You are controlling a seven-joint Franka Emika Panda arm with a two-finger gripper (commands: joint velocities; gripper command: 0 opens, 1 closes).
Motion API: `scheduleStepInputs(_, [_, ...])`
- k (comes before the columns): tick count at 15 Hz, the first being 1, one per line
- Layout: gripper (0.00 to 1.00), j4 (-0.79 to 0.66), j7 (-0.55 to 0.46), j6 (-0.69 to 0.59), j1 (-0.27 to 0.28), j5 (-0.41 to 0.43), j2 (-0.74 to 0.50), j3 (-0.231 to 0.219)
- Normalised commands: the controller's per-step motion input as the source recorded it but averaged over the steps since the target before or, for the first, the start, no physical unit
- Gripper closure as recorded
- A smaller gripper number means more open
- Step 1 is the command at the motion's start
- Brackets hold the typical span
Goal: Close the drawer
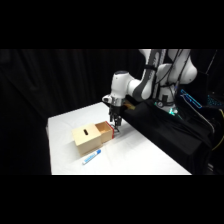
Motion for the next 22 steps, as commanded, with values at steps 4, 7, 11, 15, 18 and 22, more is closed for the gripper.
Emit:
scheduleStepInputs(4, [0.0, -0.04, 0.09, 0.36, 0.118, -0.026, 0.14, -0.104])
scheduleStepInputs(7, [0.0, 0.0, 0.08, 0.36, 0.17, 0.0, 0.21, -0.162])
scheduleStepInputs(11, [0.0, 0.0, 0.02, 0.34, 0.107, 0.098, 0.19, -0.053])
scheduleStepInputs(15, [0.0, 0.01, 0.0, 0.33, 0.072, 0.135, 0.17, 0.011])
scheduleStepInputs(18, [0.0, 0.03, -0.01, 0.31, 0.007, 0.136, 0.18, 0.077])
scheduleStepInputs(22, [0.0, 0.07, -0.03, 0.19, -0.059, 0.104, 0.13, 0.1])
